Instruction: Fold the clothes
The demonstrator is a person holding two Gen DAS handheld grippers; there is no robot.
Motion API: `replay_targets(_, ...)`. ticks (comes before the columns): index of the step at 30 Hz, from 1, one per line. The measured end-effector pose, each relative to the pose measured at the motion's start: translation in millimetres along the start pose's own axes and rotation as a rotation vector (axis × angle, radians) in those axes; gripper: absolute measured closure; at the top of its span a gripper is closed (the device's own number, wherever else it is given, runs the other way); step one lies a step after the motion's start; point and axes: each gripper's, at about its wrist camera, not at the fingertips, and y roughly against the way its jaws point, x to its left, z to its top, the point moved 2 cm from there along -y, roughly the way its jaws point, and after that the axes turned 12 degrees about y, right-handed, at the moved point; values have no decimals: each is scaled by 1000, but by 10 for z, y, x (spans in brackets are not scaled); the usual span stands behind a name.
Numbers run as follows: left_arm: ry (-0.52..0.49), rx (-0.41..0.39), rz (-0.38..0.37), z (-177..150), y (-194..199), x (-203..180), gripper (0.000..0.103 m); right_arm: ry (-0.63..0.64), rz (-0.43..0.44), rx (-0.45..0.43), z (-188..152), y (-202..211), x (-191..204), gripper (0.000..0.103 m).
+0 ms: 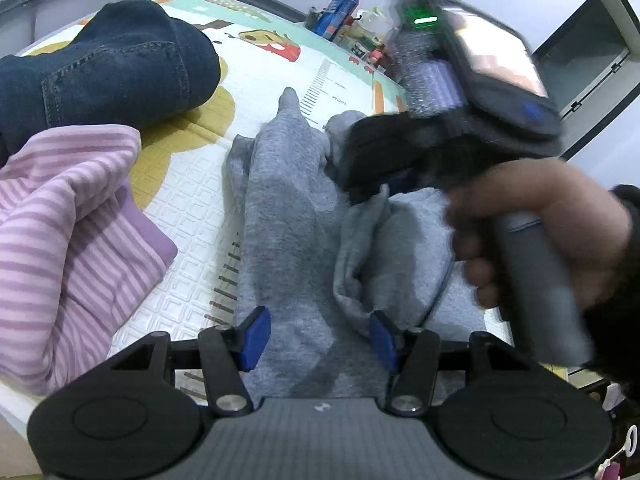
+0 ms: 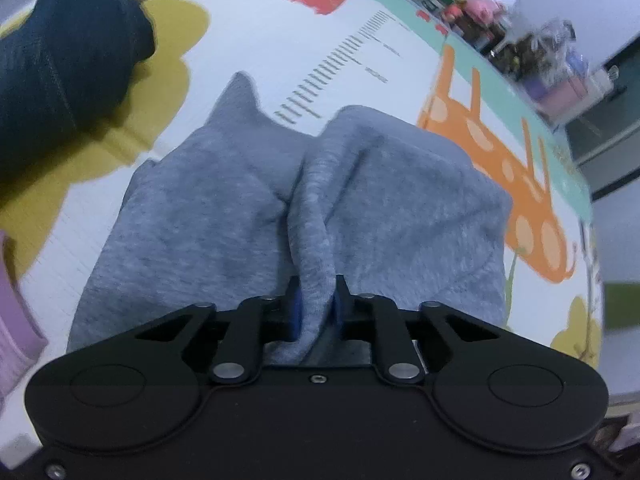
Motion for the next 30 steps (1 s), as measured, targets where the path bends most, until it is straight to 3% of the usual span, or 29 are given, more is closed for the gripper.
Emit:
replay_targets(8, -30, -70, 29, 116, 164, -57, 45, -173, 189, -75, -233, 452, -770, 93)
replay_targets(13, -65, -100, 80, 266, 104, -119, 46, -241, 255, -124, -466, 749, -1141, 93)
replay_targets(22, -56, 10, 13, 369, -407, -99, 50, -322, 329, -167, -687, 1015, -1434, 94)
replay_targets(30, -8, 38, -44, 410, -506, 0, 47, -333, 395, -210, -501, 1258, -1381, 94)
